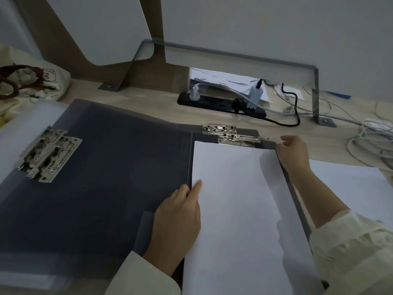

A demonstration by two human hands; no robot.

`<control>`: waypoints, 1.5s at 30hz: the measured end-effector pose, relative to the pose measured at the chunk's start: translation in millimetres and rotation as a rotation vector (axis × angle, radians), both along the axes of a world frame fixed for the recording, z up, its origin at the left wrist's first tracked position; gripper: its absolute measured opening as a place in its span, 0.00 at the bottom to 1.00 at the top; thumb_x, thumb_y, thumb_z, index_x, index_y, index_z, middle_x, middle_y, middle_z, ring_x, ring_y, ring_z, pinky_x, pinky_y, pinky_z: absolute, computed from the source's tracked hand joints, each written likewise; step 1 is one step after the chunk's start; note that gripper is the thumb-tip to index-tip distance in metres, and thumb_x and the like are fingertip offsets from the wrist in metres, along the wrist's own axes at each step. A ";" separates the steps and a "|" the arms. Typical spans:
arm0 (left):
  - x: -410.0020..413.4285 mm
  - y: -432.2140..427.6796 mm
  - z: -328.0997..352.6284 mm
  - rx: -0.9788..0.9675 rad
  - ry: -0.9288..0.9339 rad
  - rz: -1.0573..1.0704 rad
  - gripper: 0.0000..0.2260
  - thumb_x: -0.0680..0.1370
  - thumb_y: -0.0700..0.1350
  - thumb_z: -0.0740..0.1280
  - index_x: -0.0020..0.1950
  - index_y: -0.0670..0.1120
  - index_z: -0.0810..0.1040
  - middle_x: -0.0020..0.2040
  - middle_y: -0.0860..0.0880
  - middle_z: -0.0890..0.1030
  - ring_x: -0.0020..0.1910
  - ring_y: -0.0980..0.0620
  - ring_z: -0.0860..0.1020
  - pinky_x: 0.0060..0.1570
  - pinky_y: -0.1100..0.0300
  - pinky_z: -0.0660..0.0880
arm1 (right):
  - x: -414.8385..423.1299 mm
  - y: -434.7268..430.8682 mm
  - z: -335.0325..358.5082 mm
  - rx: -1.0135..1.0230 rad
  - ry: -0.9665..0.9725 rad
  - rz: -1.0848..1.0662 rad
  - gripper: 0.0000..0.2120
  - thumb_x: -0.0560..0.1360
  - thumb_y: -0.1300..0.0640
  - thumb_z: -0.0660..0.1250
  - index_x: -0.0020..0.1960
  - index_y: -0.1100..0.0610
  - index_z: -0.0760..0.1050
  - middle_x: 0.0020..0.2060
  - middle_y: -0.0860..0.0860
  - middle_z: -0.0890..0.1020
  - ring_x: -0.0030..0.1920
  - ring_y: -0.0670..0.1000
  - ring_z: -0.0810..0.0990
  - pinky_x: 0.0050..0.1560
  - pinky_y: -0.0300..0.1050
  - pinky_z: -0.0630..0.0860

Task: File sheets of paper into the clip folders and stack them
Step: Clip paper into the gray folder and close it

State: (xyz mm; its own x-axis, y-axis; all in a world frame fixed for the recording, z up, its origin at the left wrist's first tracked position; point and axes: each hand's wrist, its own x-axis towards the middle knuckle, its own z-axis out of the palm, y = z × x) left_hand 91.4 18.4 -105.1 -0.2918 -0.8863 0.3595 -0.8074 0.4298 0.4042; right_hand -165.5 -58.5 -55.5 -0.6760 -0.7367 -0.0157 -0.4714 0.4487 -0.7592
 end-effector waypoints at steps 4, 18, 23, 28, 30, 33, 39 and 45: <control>1.0 0.3 -2.1 -0.079 0.016 -0.003 0.18 0.75 0.42 0.56 0.57 0.41 0.81 0.30 0.52 0.74 0.28 0.61 0.60 0.28 0.73 0.58 | -7.4 42.1 1.9 0.144 -0.028 0.054 0.19 0.75 0.62 0.58 0.66 0.64 0.71 0.61 0.59 0.76 0.60 0.58 0.74 0.60 0.49 0.68; 2.1 1.2 -3.2 -0.094 0.014 -0.011 0.18 0.74 0.42 0.55 0.58 0.40 0.80 0.30 0.51 0.70 0.28 0.59 0.63 0.24 0.67 0.61 | 1.0 65.0 13.2 0.357 -0.101 0.098 0.07 0.71 0.65 0.60 0.35 0.63 0.69 0.30 0.56 0.72 0.34 0.56 0.72 0.41 0.44 0.69; 1.4 0.8 -2.6 -0.090 -0.010 -0.001 0.19 0.74 0.43 0.55 0.57 0.40 0.80 0.30 0.52 0.70 0.27 0.59 0.62 0.23 0.68 0.60 | 1.1 60.5 15.6 0.384 -0.178 0.093 0.07 0.73 0.63 0.62 0.38 0.64 0.68 0.33 0.56 0.73 0.32 0.55 0.72 0.32 0.41 0.66; 2.3 0.5 -2.7 -0.101 0.000 -0.009 0.19 0.74 0.42 0.55 0.58 0.40 0.80 0.30 0.52 0.70 0.27 0.59 0.62 0.23 0.68 0.60 | 2.2 61.9 9.6 0.355 -0.186 0.063 0.07 0.74 0.62 0.62 0.39 0.64 0.69 0.35 0.56 0.71 0.35 0.54 0.69 0.31 0.41 0.62; 2.4 1.0 -1.7 -0.110 0.016 -0.019 0.19 0.74 0.42 0.55 0.58 0.40 0.80 0.30 0.51 0.70 0.28 0.59 0.62 0.24 0.68 0.59 | 2.3 63.0 6.7 0.334 -0.192 0.049 0.08 0.73 0.63 0.62 0.36 0.62 0.67 0.33 0.55 0.68 0.34 0.54 0.66 0.32 0.42 0.62; 2.0 1.7 -0.1 -0.113 0.028 -0.024 0.19 0.74 0.42 0.55 0.58 0.39 0.80 0.30 0.51 0.70 0.28 0.59 0.62 0.24 0.69 0.59 | 1.9 66.1 2.6 0.286 -0.243 0.012 0.15 0.73 0.64 0.62 0.30 0.59 0.61 0.30 0.55 0.64 0.32 0.54 0.63 0.32 0.43 0.59; 0.5 1.4 0.7 -0.084 0.031 -0.012 0.19 0.75 0.43 0.54 0.60 0.40 0.79 0.31 0.51 0.71 0.29 0.59 0.64 0.24 0.71 0.60 | 5.5 69.5 -6.1 0.147 -0.307 -0.028 0.04 0.71 0.64 0.63 0.38 0.61 0.69 0.37 0.57 0.70 0.39 0.54 0.68 0.41 0.46 0.64; 0.4 2.2 3.1 -0.117 0.059 -0.003 0.19 0.75 0.42 0.55 0.60 0.40 0.79 0.31 0.51 0.70 0.29 0.59 0.63 0.24 0.73 0.54 | -0.7 71.5 -9.1 0.120 -0.389 -0.048 0.11 0.72 0.62 0.63 0.43 0.73 0.70 0.39 0.57 0.70 0.39 0.55 0.68 0.40 0.47 0.64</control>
State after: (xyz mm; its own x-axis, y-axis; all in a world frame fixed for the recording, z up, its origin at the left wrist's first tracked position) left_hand 91.8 20.6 -102.0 -0.2695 -0.8368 0.4767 -0.7826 0.4787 0.3979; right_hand -166.2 13.0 -64.7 -0.6363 -0.6819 -0.3607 -0.1357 0.5592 -0.8178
